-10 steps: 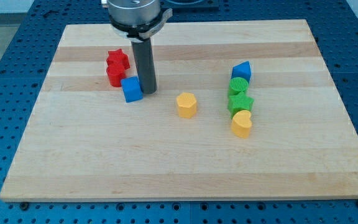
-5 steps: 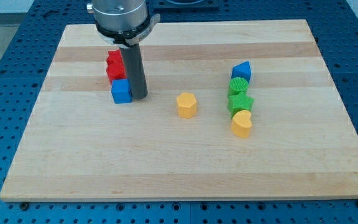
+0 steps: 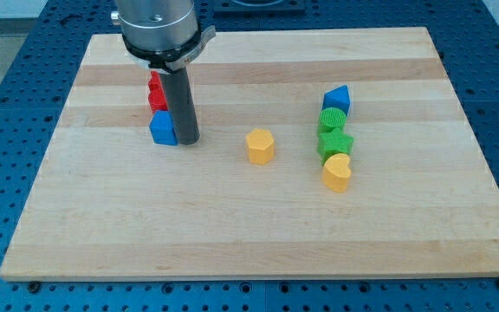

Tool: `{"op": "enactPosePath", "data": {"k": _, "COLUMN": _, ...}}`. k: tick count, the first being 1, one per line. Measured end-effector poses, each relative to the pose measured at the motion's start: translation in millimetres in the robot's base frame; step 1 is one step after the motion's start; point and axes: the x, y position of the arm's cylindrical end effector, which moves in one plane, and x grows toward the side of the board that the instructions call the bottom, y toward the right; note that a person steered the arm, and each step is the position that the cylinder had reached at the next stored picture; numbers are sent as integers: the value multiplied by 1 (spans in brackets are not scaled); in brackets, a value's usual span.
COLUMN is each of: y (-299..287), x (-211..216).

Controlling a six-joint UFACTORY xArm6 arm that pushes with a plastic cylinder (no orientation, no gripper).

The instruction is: Push the blue cube closer to the red circle

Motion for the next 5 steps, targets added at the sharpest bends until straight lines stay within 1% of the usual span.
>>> {"op": "enactPosePath", "data": {"k": 3, "y": -4, "x": 7}}
{"op": "enactPosePath", "data": {"k": 4, "y": -5, "x": 36}}
{"op": "enactPosePath", "data": {"k": 5, "y": -14, "x": 42}}
